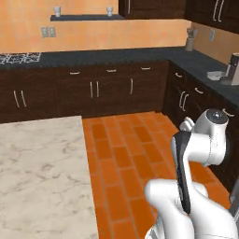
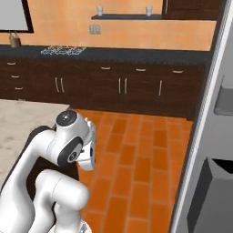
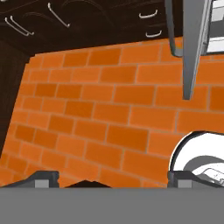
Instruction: Take the meat container that has the shrimp and place it on the second highest rack of the freezer. Then take the vegetable container that has the carrot and squash and place it on the highest rack of the freezer.
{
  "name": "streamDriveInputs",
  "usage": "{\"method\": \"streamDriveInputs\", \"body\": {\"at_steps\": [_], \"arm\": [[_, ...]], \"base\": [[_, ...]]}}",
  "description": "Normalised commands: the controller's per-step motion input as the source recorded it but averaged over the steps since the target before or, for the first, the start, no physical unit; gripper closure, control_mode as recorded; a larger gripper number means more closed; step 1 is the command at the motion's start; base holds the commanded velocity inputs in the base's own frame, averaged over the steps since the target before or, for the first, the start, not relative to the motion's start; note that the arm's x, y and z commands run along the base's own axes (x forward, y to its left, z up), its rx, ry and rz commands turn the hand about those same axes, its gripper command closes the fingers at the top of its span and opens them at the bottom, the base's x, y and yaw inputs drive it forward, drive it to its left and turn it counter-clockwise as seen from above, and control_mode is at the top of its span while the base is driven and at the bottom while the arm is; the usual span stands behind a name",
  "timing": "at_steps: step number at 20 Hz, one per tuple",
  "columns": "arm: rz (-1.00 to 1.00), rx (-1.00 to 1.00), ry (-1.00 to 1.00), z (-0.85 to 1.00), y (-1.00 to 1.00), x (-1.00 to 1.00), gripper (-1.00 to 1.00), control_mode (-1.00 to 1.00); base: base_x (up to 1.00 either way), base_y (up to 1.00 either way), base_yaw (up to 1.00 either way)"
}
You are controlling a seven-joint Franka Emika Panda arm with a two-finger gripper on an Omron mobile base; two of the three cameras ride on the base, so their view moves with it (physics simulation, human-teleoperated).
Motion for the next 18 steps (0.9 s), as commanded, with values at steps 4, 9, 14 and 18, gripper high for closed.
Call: {"method": "streamDriveInputs", "body": {"at_steps": [4, 9, 14, 18], "arm": [[0.0, 0.0, 0.0, 0.0, 0.0, 0.0, -1.0, 1.0], [0.0, 0.0, 0.0, 0.0, 0.0, 0.0, -1.0, 1.0], [0.0, 0.0, 0.0, 0.0, 0.0, 0.0, -1.0, 1.0], [0.0, 0.0, 0.0, 0.0, 0.0, 0.0, -1.0, 1.0]], "base": [[1.0, -0.18, -0.11], [1.0, -0.12, -0.25], [1.0, -0.42, -0.16], [1.0, -0.41, -0.33]]}}
